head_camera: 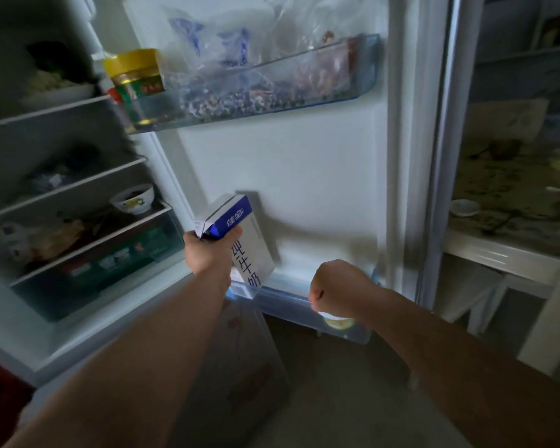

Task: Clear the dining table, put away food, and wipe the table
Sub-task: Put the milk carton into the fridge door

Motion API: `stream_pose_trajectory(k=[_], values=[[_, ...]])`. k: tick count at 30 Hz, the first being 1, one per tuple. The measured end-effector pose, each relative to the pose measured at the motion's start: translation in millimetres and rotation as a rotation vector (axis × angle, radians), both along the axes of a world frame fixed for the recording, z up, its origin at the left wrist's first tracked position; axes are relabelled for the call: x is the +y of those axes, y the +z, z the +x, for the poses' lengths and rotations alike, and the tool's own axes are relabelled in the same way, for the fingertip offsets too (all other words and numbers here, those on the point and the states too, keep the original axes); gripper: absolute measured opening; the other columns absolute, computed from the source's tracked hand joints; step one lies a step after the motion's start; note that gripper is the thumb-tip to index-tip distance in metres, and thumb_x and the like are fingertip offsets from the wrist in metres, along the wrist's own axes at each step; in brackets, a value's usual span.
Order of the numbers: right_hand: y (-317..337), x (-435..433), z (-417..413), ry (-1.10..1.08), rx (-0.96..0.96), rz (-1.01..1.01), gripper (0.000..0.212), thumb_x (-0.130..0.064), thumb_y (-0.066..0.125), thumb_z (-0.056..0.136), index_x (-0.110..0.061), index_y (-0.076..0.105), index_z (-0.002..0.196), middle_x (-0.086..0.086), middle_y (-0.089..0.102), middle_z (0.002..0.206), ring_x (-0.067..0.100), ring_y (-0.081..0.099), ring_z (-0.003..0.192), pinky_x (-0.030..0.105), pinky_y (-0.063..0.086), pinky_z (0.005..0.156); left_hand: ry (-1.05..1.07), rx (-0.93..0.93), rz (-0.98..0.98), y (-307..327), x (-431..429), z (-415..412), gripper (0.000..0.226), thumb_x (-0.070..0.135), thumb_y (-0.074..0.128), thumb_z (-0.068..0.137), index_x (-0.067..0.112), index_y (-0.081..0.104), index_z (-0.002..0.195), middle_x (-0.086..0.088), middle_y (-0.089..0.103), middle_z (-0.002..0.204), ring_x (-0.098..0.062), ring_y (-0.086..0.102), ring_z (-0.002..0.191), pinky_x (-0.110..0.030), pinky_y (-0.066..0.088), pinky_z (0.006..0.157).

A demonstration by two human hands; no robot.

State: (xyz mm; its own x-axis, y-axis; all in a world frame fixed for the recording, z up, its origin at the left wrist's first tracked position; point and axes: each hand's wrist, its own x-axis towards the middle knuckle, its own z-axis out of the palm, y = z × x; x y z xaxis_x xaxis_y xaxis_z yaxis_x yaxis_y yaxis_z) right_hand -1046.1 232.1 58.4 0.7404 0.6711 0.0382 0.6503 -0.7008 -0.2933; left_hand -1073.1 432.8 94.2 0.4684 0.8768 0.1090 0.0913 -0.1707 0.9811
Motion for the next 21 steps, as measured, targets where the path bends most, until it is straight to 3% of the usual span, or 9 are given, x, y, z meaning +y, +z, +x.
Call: stream_pose_trajectory(k=[5, 10, 14, 17, 21], values=[[-2.7, 1.7, -2.2, -0.039, 0.03, -0.004, 0.023, -0.022, 0.056, 0.082, -0.015, 0.075, 0.093, 0.002, 0.071, 0.092, 0.019, 0.066, 0.085, 0.031, 0.057, 0.078, 0.011, 0.081, 0.056, -16.7, -1.9, 5.3, 0.056, 0.027, 0.088, 0.062, 0.014, 0.046, 0.097, -0.002, 0.061, 0.094, -0.022, 0.062, 0.082, -0.03, 0.051, 0.068], [-7.2, 2.6, -5.2, -0.077, 0.011, 0.025, 0.022, -0.023, 0.055, 0.083, -0.016, 0.074, 0.092, 0.001, 0.07, 0.089, 0.018, 0.065, 0.082, 0.026, 0.054, 0.071, 0.022, 0.257, 0.137, -23.5, 6.8, 4.8, 0.075, 0.047, 0.088, 0.05, 0.015, 0.048, 0.105, -0.008, 0.06, 0.111, -0.028, 0.062, 0.099, -0.048, 0.055, 0.085], [-10.4, 4.0, -6.3, -0.101, 0.013, 0.034, 0.021, -0.022, 0.055, 0.083, -0.018, 0.074, 0.091, 0.0, 0.071, 0.089, 0.017, 0.066, 0.08, 0.026, 0.055, 0.069, -0.026, 0.335, 0.124, -17.5, 8.7, -2.1, 0.066, 0.039, 0.088, 0.056, 0.017, 0.045, 0.102, -0.007, 0.062, 0.109, -0.026, 0.063, 0.098, -0.044, 0.055, 0.085], [-10.2, 3.8, -9.1, -0.099, -0.017, 0.025, 0.023, -0.023, 0.054, 0.087, -0.017, 0.073, 0.099, 0.002, 0.07, 0.097, 0.018, 0.066, 0.087, 0.023, 0.05, 0.07, -0.055, 0.385, 0.122, -16.7, 5.8, -7.1, 0.07, 0.033, 0.088, 0.059, 0.011, 0.047, 0.111, -0.007, 0.06, 0.11, -0.027, 0.061, 0.1, -0.044, 0.054, 0.088], [-11.2, 1.6, -16.3, -0.098, -0.062, 0.028, 0.025, -0.022, 0.05, 0.093, -0.012, 0.071, 0.102, 0.006, 0.069, 0.097, 0.017, 0.065, 0.085, 0.025, 0.05, 0.072, -0.077, 0.374, 0.065, -13.7, 1.4, -17.2, 0.069, 0.033, 0.089, 0.057, 0.009, 0.051, 0.11, -0.008, 0.062, 0.107, -0.025, 0.063, 0.092, -0.041, 0.056, 0.082]])
